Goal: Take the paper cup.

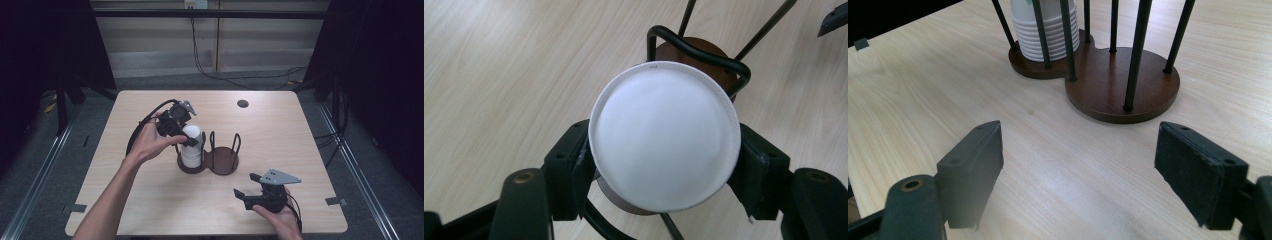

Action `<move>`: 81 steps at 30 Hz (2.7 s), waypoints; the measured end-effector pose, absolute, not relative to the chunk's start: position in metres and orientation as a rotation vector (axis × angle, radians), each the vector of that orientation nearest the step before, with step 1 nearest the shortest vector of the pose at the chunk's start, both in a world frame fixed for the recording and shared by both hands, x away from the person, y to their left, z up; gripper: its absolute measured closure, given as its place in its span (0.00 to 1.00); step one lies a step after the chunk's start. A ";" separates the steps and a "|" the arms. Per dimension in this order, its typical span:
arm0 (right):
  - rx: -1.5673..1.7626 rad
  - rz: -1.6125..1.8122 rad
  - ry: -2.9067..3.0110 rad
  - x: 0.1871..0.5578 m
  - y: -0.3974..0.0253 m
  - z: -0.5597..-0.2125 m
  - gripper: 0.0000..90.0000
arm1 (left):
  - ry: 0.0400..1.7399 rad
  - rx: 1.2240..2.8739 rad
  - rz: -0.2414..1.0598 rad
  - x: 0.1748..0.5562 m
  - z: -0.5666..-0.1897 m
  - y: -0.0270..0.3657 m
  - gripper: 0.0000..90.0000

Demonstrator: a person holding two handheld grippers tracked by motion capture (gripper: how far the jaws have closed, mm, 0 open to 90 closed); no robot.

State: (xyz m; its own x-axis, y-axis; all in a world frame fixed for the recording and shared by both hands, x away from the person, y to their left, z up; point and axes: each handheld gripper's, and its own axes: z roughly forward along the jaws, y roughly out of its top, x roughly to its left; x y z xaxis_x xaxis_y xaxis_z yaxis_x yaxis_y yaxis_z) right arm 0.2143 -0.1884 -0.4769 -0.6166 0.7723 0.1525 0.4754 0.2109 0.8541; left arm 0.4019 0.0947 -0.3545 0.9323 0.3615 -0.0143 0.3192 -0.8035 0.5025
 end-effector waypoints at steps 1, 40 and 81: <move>1.171 1.365 2.184 0.214 -0.188 -0.477 0.21 | 0.487 2.562 0.112 0.402 -0.354 0.095 0.38; 1.165 1.372 2.191 0.216 -0.186 -0.477 0.20 | 0.516 2.429 0.142 0.388 -0.329 0.120 0.41; 1.185 1.398 2.171 0.218 -0.188 -0.476 0.16 | 0.449 2.212 0.150 0.346 -0.317 0.156 0.41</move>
State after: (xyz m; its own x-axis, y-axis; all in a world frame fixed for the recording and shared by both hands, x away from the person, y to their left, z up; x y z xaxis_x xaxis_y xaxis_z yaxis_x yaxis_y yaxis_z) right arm 0.2181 -0.1879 -0.4759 -0.6153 0.7685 0.1754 0.4776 0.1865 0.8586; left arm 0.3457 0.1563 -0.3167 0.9283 0.3689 -0.0471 0.2671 -0.5731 0.7747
